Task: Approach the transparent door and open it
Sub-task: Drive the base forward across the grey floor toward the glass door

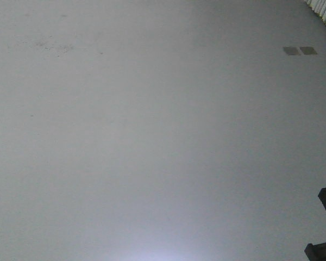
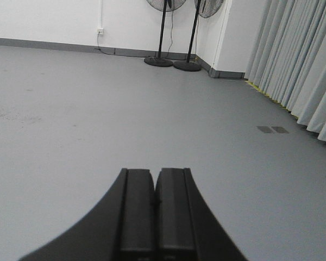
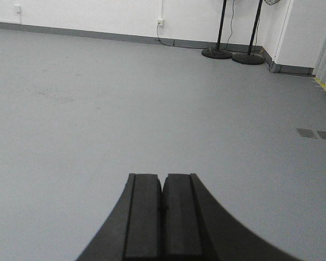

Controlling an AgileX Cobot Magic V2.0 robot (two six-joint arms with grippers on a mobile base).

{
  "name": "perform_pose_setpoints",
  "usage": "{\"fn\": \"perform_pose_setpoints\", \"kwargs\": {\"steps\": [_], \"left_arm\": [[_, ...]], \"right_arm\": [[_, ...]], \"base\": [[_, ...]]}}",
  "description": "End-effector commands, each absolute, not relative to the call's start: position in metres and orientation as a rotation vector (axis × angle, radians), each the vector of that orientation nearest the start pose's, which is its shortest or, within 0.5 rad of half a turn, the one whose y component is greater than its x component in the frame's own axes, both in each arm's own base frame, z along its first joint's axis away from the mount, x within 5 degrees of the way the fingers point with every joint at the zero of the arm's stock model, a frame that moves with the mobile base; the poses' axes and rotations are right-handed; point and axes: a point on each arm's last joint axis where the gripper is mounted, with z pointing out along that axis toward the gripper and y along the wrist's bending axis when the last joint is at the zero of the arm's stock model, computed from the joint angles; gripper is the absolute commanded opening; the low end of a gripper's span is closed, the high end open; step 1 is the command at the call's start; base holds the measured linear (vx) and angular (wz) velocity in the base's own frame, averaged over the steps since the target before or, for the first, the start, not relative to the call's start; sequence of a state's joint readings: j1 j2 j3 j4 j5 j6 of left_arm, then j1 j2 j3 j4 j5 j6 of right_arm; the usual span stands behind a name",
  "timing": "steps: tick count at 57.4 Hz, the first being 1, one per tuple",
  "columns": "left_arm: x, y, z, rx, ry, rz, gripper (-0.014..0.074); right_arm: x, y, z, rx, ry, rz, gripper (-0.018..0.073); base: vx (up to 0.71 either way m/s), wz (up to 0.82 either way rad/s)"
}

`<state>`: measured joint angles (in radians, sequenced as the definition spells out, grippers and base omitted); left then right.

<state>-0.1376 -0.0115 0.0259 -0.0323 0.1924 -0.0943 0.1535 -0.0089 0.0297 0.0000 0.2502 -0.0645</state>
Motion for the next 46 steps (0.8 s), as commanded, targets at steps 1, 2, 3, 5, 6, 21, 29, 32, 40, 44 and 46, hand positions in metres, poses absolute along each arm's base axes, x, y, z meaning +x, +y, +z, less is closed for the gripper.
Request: {"fn": "perform_pose_setpoints", "kwargs": {"steps": [1, 2, 3, 5, 6, 21, 29, 32, 40, 44, 46], "left_arm": [[0.0543, -0.0078, 0.2021, 0.005, 1.579, -0.214, 0.0003], [0.0543, -0.0078, 0.2021, 0.005, 1.579, -0.214, 0.0003], [0.0543, -0.0078, 0.2021, 0.005, 1.579, -0.214, 0.0003], [0.0543, -0.0078, 0.2021, 0.005, 1.579, -0.214, 0.0003], [0.0543, -0.0078, 0.2021, 0.005, 1.579, -0.214, 0.0003], [0.0543, -0.0078, 0.2021, 0.005, 1.579, -0.214, 0.0003], [0.0543, -0.0078, 0.2021, 0.005, 1.579, -0.214, 0.0003], [0.0543, -0.0078, 0.2021, 0.005, 1.579, -0.214, 0.0003], [0.0543, -0.0078, 0.2021, 0.005, 1.579, -0.214, 0.0003], [0.0543, -0.0078, 0.2021, 0.005, 1.579, -0.214, 0.0003], [0.0543, -0.0078, 0.2021, 0.005, 1.579, -0.214, 0.0003]], "right_arm": [[0.0550, 0.0081, 0.1883, -0.178, 1.652, 0.059, -0.0004], [0.0550, 0.0081, 0.1883, -0.178, 1.652, 0.059, -0.0004], [0.0550, 0.0081, 0.1883, -0.178, 1.652, 0.059, -0.0004], [0.0550, 0.0081, 0.1883, -0.178, 1.652, 0.059, -0.0004], [0.0550, 0.0081, 0.1883, -0.178, 1.652, 0.059, -0.0004], [0.0550, 0.0081, 0.1883, -0.178, 1.652, 0.059, -0.0004], [0.0550, 0.0081, 0.1883, -0.178, 1.652, 0.059, -0.0004], [0.0550, 0.0081, 0.1883, -0.178, 1.652, 0.059, -0.0004], [0.0550, 0.0081, 0.1883, -0.178, 1.652, 0.059, -0.0004], [0.0550, 0.0081, 0.1883, -0.178, 1.652, 0.059, -0.0004], [0.0550, 0.0081, 0.1883, -0.178, 1.652, 0.059, -0.0004]], "base": [[0.00, 0.00], [0.00, 0.00], [0.00, 0.00], [0.00, 0.00], [0.00, 0.00], [0.00, 0.00], [0.00, 0.02], [0.01, 0.02], [0.01, 0.04], [0.02, 0.07], [0.03, 0.08]]}}
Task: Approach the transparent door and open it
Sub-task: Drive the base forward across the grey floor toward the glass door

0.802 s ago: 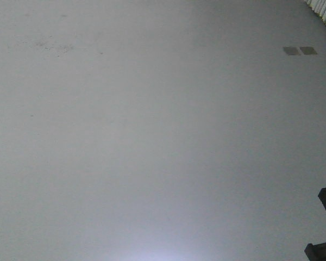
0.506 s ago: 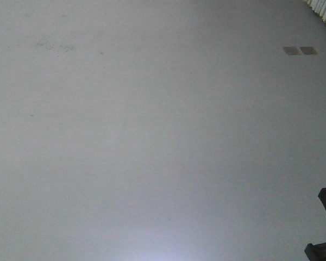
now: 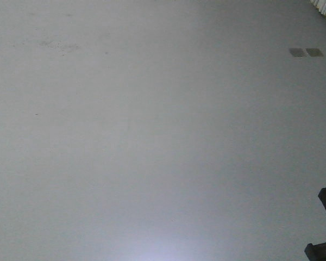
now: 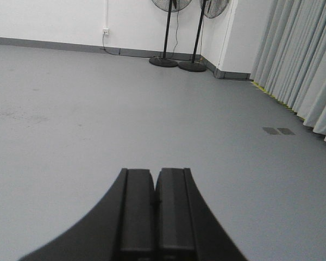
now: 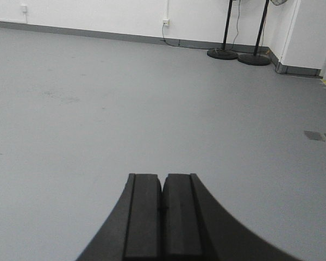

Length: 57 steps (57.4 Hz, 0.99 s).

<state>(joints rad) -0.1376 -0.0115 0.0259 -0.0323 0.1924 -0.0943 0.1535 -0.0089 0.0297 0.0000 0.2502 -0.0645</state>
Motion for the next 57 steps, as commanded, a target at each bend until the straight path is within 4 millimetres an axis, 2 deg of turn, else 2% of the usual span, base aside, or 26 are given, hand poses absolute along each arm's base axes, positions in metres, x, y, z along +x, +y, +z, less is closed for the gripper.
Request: {"fn": "perform_pose_setpoints", "kwargs": {"steps": [1, 34, 57], "left_arm": [[0.0543, -0.0078, 0.2021, 0.005, 1.579, -0.214, 0.0003], [0.0543, -0.0078, 0.2021, 0.005, 1.579, -0.214, 0.0003], [0.0543, -0.0078, 0.2021, 0.005, 1.579, -0.214, 0.0003]], "right_arm": [[0.0550, 0.0081, 0.1883, -0.178, 1.652, 0.059, -0.0004], [0.0550, 0.0081, 0.1883, -0.178, 1.652, 0.059, -0.0004], [0.0550, 0.0081, 0.1883, -0.178, 1.652, 0.059, -0.0004]], "base": [[0.04, 0.10], [0.09, 0.09], [0.23, -0.04]]}}
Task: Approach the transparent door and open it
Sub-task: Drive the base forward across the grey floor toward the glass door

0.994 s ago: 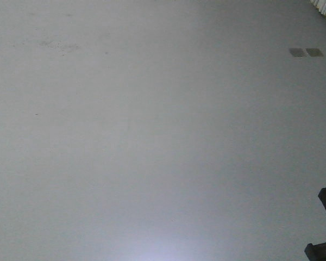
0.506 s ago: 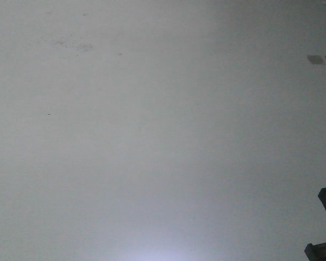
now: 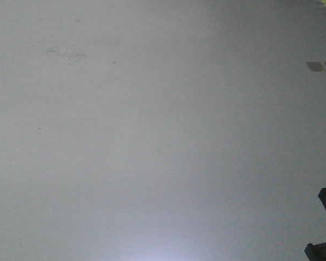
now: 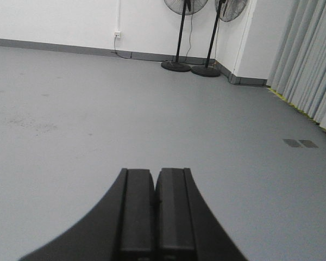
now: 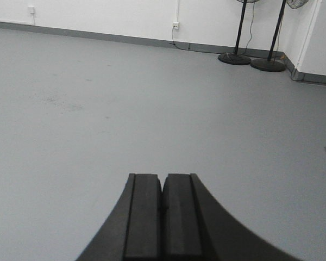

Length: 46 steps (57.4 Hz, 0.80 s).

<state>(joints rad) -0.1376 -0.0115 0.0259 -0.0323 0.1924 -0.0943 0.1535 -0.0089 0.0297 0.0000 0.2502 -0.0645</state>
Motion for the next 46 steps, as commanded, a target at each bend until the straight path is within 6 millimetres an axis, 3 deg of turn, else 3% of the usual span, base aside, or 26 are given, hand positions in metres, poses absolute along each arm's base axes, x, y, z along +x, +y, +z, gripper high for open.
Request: {"fn": "perform_pose_setpoints", "kwargs": {"steps": [1, 46], "left_arm": [[0.0543, -0.0078, 0.2021, 0.005, 1.579, -0.214, 0.0003], [0.0543, -0.0078, 0.2021, 0.005, 1.579, -0.214, 0.0003]], "right_arm": [[0.0550, 0.0081, 0.1883, -0.178, 1.652, 0.059, -0.0004], [0.0550, 0.0081, 0.1883, -0.178, 1.652, 0.059, -0.0004]], "base": [[0.32, 0.10], [0.40, 0.24]]}}
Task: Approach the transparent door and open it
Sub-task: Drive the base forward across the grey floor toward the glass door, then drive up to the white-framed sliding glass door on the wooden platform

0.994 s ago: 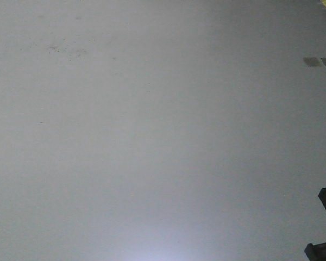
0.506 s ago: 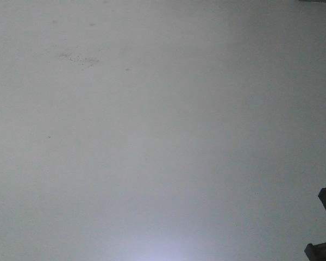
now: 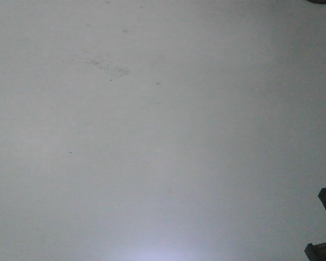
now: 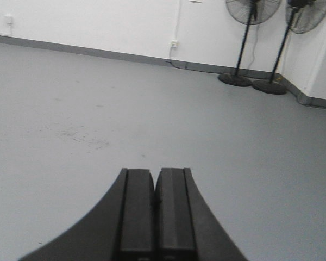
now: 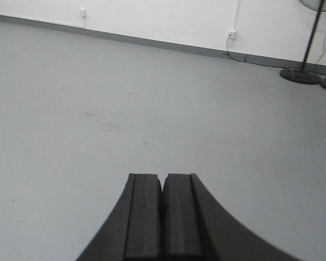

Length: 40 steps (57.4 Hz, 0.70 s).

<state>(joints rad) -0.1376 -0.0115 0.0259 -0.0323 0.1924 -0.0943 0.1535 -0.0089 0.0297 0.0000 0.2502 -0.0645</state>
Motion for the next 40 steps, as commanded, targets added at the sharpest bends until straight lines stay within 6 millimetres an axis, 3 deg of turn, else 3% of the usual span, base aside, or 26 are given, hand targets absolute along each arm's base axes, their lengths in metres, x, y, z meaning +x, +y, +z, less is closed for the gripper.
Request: {"fn": "perform_pose_setpoints", "kwargs": {"steps": [1, 40], "left_arm": [[0.0543, -0.0078, 0.2021, 0.005, 1.579, -0.214, 0.0003], [0.0543, -0.0078, 0.2021, 0.005, 1.579, -0.214, 0.0003]], "right_arm": [[0.0550, 0.0081, 0.1883, -0.178, 1.652, 0.059, -0.0004], [0.0550, 0.0081, 0.1883, -0.178, 1.652, 0.059, -0.0004]], "base": [[0.45, 0.29], [0.48, 0.47]]}}
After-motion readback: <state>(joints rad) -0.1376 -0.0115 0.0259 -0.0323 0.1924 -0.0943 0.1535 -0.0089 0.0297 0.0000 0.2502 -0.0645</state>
